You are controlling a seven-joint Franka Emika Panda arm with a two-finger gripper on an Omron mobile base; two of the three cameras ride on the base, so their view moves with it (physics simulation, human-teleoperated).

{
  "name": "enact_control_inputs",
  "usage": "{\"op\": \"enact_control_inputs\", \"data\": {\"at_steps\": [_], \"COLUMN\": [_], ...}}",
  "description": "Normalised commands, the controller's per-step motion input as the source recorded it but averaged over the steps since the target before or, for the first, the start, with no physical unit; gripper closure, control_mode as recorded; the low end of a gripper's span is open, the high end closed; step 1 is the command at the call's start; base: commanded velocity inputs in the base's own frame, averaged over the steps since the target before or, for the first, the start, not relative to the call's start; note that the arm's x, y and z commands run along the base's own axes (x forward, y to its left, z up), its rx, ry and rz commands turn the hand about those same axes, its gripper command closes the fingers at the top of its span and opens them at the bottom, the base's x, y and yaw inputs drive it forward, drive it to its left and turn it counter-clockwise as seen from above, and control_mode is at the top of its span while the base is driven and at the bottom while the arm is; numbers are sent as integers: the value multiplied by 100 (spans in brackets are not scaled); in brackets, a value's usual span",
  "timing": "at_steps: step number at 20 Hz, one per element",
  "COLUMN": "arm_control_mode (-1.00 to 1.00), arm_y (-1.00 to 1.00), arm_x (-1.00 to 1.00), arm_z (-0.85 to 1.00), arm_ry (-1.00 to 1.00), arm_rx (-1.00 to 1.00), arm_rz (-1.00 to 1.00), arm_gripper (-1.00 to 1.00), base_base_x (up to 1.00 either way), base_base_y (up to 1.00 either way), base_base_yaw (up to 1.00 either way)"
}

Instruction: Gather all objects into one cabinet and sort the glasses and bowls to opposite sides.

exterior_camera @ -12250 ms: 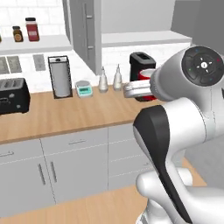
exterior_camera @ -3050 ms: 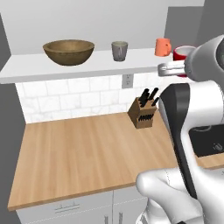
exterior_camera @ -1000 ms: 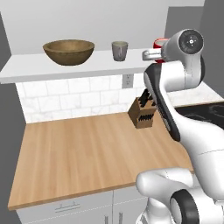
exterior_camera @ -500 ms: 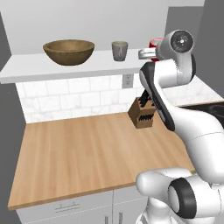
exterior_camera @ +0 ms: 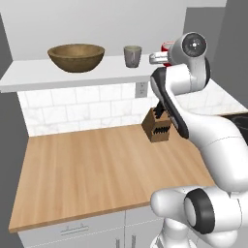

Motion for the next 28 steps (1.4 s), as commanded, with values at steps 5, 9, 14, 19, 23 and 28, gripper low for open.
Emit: {"op": "enact_control_inputs", "data": {"at_steps": [5,9,14,19,23,28], "arm_control_mode": [-100,-100,-100,-100,-100,-100], "arm_y": [5,-5,-11,-8,0,0], "arm_x": [0,26,41,47,56,28], "arm_z": [-7,-28,-34,-19,-6,-8], "arm_ry": [0,0,0,0,0,0], "arm_rx": [0,0,1,1,0,0], "arm_rz": [2,2,3,3,0,0], "arm_gripper": [100,100,100,100,100,100], "base_base_x": [0,0,0,0,0,0], "base_base_y": [0,0,0,0,0,0], "base_base_yaw": [0,0,0,0,0,0]}}
